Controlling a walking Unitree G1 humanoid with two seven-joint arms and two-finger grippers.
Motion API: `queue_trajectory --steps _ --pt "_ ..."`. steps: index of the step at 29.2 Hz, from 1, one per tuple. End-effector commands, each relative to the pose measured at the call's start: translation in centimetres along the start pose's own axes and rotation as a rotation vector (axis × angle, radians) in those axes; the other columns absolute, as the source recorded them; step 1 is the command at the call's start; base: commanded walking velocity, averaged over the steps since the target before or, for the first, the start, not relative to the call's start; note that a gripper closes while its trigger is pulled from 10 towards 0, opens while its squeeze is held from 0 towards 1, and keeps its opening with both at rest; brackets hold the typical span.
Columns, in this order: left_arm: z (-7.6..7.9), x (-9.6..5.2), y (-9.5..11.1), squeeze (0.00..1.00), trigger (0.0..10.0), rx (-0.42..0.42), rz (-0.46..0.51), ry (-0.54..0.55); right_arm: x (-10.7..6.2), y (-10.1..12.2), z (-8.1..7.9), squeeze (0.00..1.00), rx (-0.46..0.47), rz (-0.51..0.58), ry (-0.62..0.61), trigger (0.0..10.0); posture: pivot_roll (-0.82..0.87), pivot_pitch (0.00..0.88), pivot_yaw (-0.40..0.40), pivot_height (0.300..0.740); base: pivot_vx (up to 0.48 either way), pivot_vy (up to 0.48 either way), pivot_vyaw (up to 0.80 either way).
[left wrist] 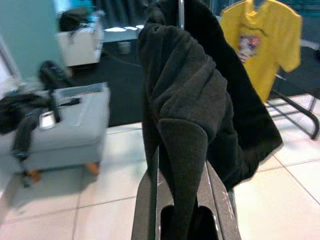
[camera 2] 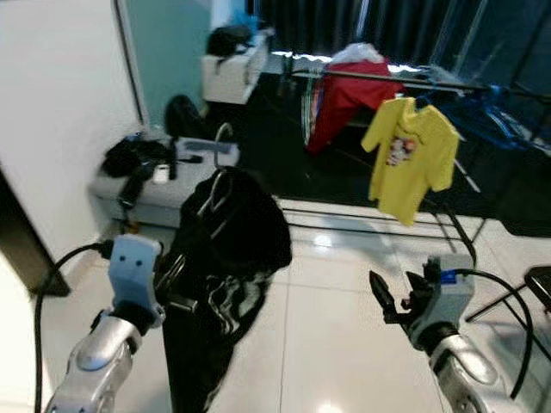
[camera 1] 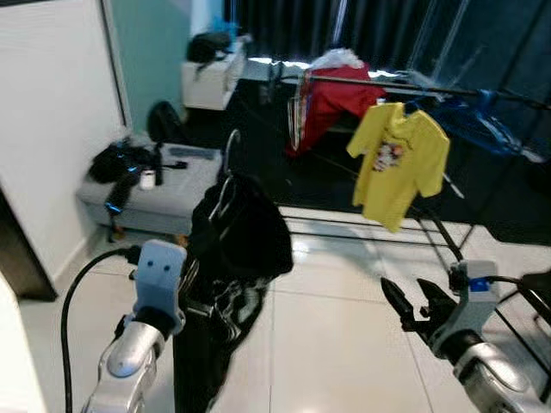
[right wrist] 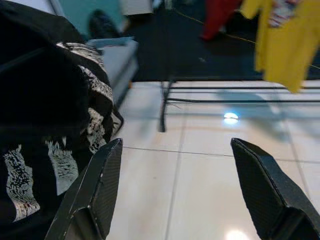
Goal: Hang hanger
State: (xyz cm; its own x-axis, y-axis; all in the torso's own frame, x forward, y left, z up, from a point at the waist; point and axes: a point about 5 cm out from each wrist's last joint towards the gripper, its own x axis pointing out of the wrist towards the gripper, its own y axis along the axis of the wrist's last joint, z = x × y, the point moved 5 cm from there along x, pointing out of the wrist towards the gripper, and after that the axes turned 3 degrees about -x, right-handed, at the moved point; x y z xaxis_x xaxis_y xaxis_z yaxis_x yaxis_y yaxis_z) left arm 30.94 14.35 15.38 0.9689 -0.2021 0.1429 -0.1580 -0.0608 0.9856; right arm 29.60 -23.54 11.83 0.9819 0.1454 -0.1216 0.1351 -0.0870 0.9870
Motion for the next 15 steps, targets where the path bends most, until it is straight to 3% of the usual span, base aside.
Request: queue_trajectory --steps 1,15 --pt "1.2 0.7 1.9 0.0 10.0 0.013 0.08 -0.048 -0.2 -0.1 0.6 0.0 -0.005 -0.01 -0.026 10.0 -0.13 0.0 -0.044 0.74 0.48 0.0 -0.8" --pt "3.2 0.9 2.3 0.0 10.0 -0.028 0.077 -0.102 0.3 -0.1 0.5 0.0 0.002 -0.003 -0.017 10.0 -0.13 0.0 -0.035 0.74 0.48 0.0 -0.8"
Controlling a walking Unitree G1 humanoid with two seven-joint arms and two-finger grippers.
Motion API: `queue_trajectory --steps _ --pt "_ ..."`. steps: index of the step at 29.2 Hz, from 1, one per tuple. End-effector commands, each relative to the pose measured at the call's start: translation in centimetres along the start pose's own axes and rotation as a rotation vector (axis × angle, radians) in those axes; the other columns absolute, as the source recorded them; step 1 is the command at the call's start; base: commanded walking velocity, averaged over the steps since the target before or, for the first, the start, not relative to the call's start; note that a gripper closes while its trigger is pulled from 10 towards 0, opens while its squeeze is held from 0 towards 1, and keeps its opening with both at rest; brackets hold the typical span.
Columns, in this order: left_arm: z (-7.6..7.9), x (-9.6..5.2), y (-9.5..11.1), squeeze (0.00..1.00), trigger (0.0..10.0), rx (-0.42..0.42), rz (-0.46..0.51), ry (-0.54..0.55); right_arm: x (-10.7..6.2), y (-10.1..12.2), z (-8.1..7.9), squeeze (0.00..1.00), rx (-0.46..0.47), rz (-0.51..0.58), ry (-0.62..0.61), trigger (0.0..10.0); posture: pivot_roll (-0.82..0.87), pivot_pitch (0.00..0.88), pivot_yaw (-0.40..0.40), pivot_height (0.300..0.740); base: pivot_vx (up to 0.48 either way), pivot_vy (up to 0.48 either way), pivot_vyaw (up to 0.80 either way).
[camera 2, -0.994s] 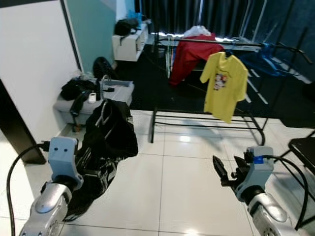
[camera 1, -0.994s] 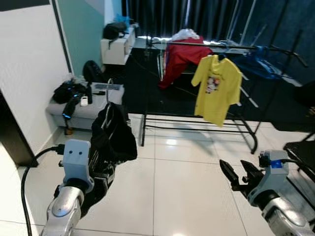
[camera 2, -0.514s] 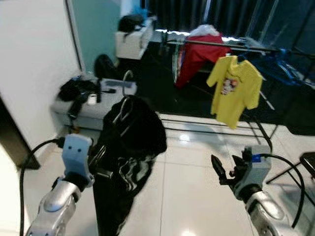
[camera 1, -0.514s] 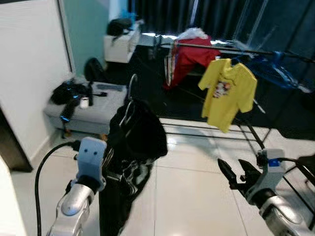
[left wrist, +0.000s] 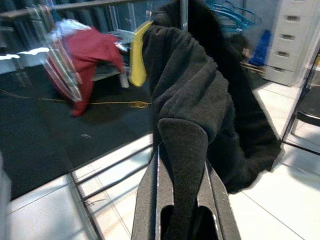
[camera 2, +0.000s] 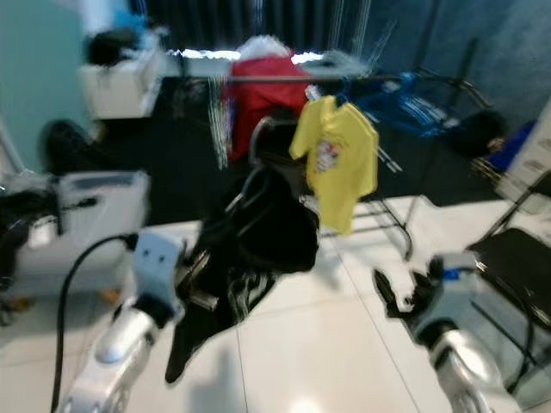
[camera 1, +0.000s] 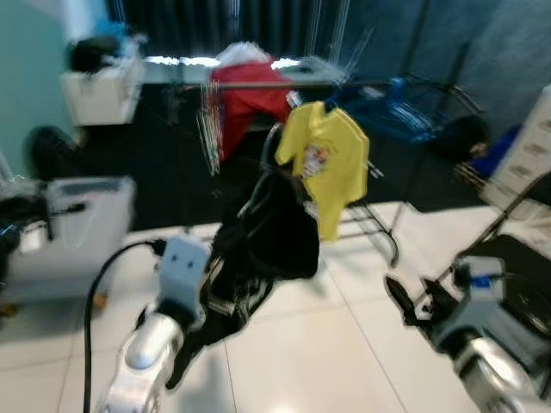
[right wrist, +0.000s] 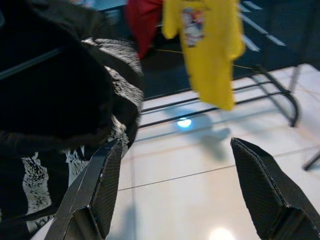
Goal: Hang hanger
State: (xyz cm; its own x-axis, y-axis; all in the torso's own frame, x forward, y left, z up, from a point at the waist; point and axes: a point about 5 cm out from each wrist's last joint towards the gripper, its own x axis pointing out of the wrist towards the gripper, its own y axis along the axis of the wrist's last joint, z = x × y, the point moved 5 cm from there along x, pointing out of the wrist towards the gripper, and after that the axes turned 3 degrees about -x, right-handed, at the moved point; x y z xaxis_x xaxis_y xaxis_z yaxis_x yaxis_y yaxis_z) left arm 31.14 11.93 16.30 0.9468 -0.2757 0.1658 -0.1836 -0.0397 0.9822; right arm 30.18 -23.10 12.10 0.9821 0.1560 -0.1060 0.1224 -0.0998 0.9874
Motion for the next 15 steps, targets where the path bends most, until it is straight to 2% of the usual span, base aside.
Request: queue_trajectory --steps 1,3,4,5,8,12,15 --pt "1.0 0.2 1.3 0.0 10.0 -0.013 0.047 -0.027 -0.4 -0.4 0.8 0.0 -0.009 -0.017 -0.029 10.0 -0.13 0.0 -0.035 0.74 0.48 0.0 -0.8" --pt "1.0 0.2 1.3 0.0 10.0 -0.013 0.047 -0.027 -0.4 -0.4 0.8 0.0 -0.009 -0.017 -0.029 10.0 -0.13 0.0 -0.035 0.74 0.48 0.0 -0.8" --pt "1.7 0.3 1.3 0.0 10.0 -0.032 0.043 -0.042 -0.3 -0.2 0.7 0.0 -0.011 -0.005 -0.024 10.0 -0.13 0.0 -0.031 0.74 0.48 0.0 -0.8" --pt "1.7 0.3 1.3 0.0 10.0 -0.032 0.043 -0.042 -0.3 -0.2 0.7 0.0 -0.011 -0.005 -0.024 10.0 -0.13 0.0 -0.031 0.74 0.48 0.0 -0.8" --pt "2.8 0.9 1.7 0.0 10.0 -0.074 0.037 -0.042 -0.3 0.2 0.7 0.0 -0.002 0.02 -0.025 10.0 -0.13 0.0 -0.03 0.74 0.48 0.0 0.0" --pt "2.7 1.3 1.7 0.0 10.0 -0.105 0.031 -0.015 -0.3 0.2 0.6 0.0 -0.001 0.02 -0.026 10.0 -0.13 0.0 -0.028 0.74 0.46 0.0 0.0" --pt "2.4 2.2 1.0 0.0 10.0 -0.112 -0.017 0.052 -0.2 0.2 0.6 0.0 0.0 0.024 -0.024 10.0 -0.13 0.0 -0.026 0.74 0.44 0.0 0.0"
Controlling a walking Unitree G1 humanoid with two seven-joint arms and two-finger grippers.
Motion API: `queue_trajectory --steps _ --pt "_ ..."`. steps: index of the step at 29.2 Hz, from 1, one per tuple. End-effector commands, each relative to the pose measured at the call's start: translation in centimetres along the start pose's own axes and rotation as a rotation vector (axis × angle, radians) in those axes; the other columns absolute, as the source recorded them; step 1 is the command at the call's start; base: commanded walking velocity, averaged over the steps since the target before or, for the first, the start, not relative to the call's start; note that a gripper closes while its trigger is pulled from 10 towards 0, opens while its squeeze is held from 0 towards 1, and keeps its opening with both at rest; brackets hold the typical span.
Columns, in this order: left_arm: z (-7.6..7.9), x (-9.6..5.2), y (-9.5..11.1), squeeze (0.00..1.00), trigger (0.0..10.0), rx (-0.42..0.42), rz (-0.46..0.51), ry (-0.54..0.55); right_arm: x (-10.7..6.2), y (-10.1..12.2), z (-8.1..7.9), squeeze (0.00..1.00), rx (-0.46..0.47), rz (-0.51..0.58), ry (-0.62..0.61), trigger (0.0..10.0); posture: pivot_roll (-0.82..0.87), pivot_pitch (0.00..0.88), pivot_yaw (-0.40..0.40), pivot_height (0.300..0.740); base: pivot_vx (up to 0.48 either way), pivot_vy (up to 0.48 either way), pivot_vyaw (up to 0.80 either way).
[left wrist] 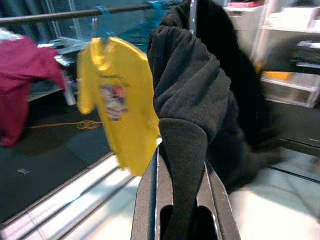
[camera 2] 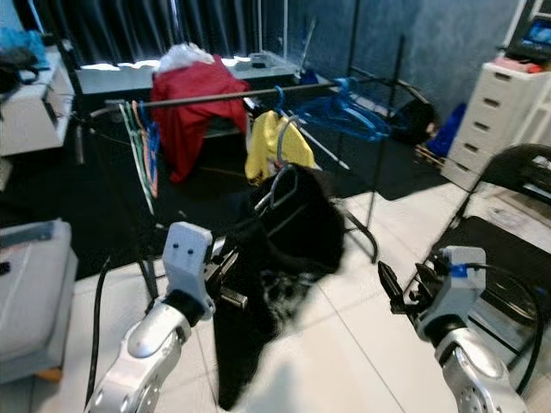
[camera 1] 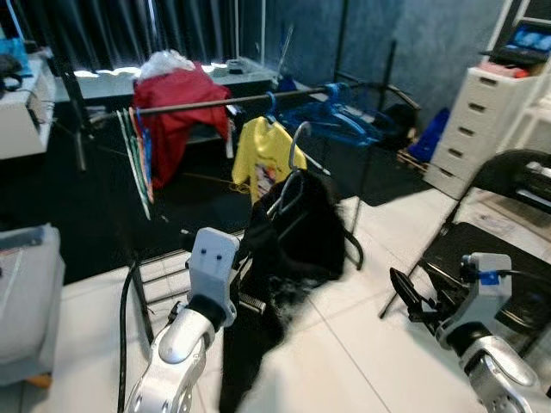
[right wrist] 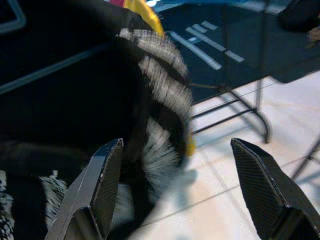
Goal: Hang hanger
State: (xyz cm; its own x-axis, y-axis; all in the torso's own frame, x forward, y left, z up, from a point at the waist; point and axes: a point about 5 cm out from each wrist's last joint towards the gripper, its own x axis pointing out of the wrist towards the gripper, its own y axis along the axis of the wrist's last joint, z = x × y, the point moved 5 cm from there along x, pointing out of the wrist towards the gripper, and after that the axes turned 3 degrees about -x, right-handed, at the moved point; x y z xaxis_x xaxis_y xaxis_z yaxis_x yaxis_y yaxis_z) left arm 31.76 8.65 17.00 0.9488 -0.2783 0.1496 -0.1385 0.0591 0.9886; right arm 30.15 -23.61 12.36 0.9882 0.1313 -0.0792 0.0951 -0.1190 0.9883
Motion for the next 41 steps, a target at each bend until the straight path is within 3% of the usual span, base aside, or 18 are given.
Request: queue_trajectory --steps 1,7,15,29,35,41 --pt "-0.5 0.6 0.3 0.0 10.0 -0.005 0.002 0.054 -0.1 -0.1 0.1 0.0 -0.015 -0.006 -0.002 10.0 -0.13 0.0 -0.026 0.74 0.435 0.0 0.0" --pt "-0.8 2.1 -1.1 0.0 10.0 -0.022 -0.089 0.139 0.0 0.0 0.0 0.0 -0.015 -0.001 -0.001 10.0 -0.14 0.0 -0.018 0.74 0.421 0.0 0.0" --pt "-0.4 2.8 -1.4 0.0 10.0 -0.046 -0.129 0.162 -0.1 0.0 0.0 0.0 -0.011 0.003 -0.008 10.0 -0.15 0.0 -0.012 0.74 0.412 0.0 0.0" --pt "-0.6 4.6 -0.8 0.0 10.0 -0.103 -0.139 0.218 -0.2 -0.1 0.0 0.0 -0.006 0.001 -0.011 10.0 -0.16 0.0 -0.006 0.74 0.408 0.0 0.0" --pt "-1.2 4.5 -1.3 0.0 10.0 -0.203 -0.165 0.282 -0.4 -0.1 0.1 0.0 0.0 -0.001 -0.02 10.0 -0.16 0.0 -0.003 0.74 0.296 0.0 0.0" --pt "-1.9 3.7 -3.1 0.0 10.0 -0.194 -0.248 0.343 -0.5 -0.1 0.1 0.0 0.001 -0.003 -0.022 10.0 -0.16 0.0 -0.004 0.74 0.0 0.0 0.0"
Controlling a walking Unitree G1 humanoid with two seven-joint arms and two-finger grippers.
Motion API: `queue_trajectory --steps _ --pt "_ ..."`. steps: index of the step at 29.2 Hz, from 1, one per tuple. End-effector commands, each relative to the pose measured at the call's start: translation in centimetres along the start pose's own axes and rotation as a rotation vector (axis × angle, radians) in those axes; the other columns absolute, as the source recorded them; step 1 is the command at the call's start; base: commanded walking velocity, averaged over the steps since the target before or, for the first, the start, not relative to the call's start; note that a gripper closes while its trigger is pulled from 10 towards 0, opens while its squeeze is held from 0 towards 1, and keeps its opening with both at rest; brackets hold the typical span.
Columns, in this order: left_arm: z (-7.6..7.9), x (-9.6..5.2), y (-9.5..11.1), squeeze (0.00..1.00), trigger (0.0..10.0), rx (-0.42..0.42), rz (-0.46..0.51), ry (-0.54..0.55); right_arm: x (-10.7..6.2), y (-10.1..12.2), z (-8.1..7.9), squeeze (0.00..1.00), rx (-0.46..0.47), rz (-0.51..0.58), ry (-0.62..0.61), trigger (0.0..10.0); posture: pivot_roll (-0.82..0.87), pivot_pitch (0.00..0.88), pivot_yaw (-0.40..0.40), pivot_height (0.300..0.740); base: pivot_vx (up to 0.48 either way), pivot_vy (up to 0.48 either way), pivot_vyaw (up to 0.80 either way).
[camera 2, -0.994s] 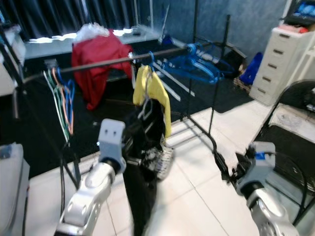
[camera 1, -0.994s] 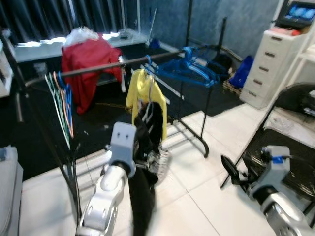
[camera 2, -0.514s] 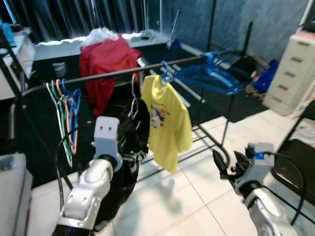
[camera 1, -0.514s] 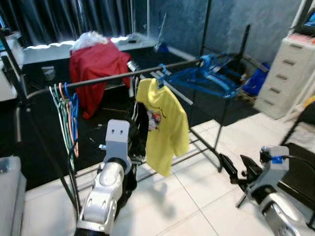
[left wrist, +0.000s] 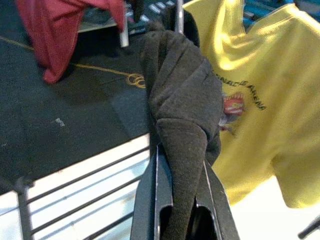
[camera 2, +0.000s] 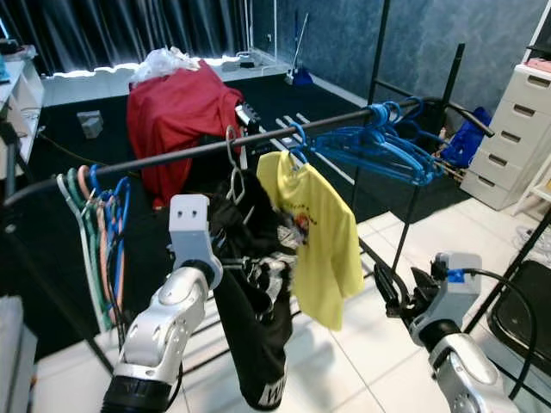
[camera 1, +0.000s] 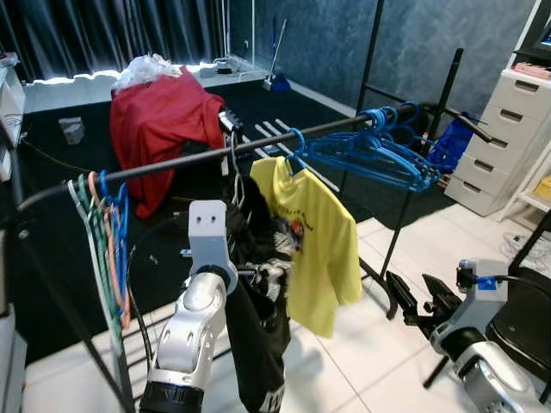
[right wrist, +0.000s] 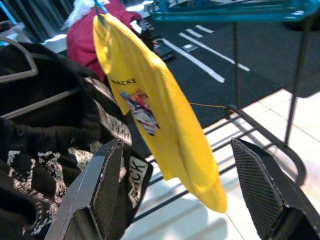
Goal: Hang hanger
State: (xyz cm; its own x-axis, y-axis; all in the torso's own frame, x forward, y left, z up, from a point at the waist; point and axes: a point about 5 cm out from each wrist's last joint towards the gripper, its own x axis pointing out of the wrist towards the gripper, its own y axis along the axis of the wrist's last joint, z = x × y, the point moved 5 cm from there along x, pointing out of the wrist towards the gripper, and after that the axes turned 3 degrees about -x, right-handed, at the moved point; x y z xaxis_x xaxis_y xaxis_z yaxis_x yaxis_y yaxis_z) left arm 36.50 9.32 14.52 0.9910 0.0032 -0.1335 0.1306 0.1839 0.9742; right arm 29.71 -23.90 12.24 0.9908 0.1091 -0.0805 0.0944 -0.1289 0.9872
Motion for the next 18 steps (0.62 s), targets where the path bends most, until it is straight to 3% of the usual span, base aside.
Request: queue_trajectory --steps 1,2,3,7,11,12,16,17,18 --pt "-0.3 -0.3 -0.5 0.0 10.0 -0.088 -0.016 0.049 0.0 0.0 -0.1 0.0 -0.009 -0.006 0.0 10.0 -0.16 0.0 -0.006 0.74 0.0 0.0 0.0" --pt "-0.3 -0.3 -0.5 0.0 10.0 -0.088 -0.016 0.049 0.0 0.0 -0.1 0.0 -0.009 -0.006 0.0 10.0 -0.16 0.0 -0.006 0.74 0.0 0.0 0.0" --pt "-1.0 -0.4 -1.0 0.0 10.0 -0.155 -0.033 0.091 -0.1 0.0 -0.1 0.0 -0.008 -0.007 -0.001 10.0 -0.16 0.0 -0.005 0.74 0.0 0.0 0.0" --pt "-1.9 -0.4 -1.0 0.0 10.0 -0.167 -0.027 0.135 -0.1 0.0 -0.2 0.0 -0.008 -0.008 -0.003 10.0 -0.16 0.0 -0.005 0.74 0.0 0.0 0.0" --pt "-2.5 -0.5 -1.5 0.0 10.0 -0.147 -0.051 0.166 -0.2 0.0 -0.1 0.0 -0.006 -0.01 -0.004 10.0 -0.16 0.0 -0.005 0.74 0.0 0.0 0.0" --pt "-2.8 -0.8 -3.3 0.0 10.0 -0.082 -0.129 0.171 -0.2 0.0 0.0 0.0 -0.004 -0.012 -0.004 10.0 -0.16 0.0 -0.007 0.74 0.0 0.0 0.0" --pt "-2.3 -1.1 -5.0 0.0 10.0 -0.041 -0.204 0.137 -0.2 -0.1 0.0 0.0 -0.003 -0.014 -0.004 10.0 -0.16 0.0 -0.007 0.74 0.0 0.0 0.0" --pt "-1.3 -1.2 -6.0 1.0 10.0 -0.005 -0.261 0.074 -0.2 -0.1 0.0 0.0 -0.003 -0.015 -0.004 10.0 -0.16 0.0 -0.005 0.74 0.0 0.0 0.0" --pt "-0.5 -1.5 -6.9 1.0 10.0 0.025 -0.308 0.027 -0.2 -0.1 0.0 0.0 -0.002 -0.016 -0.004 10.0 -0.16 0.0 -0.005 0.74 0.0 0.0 0.0"
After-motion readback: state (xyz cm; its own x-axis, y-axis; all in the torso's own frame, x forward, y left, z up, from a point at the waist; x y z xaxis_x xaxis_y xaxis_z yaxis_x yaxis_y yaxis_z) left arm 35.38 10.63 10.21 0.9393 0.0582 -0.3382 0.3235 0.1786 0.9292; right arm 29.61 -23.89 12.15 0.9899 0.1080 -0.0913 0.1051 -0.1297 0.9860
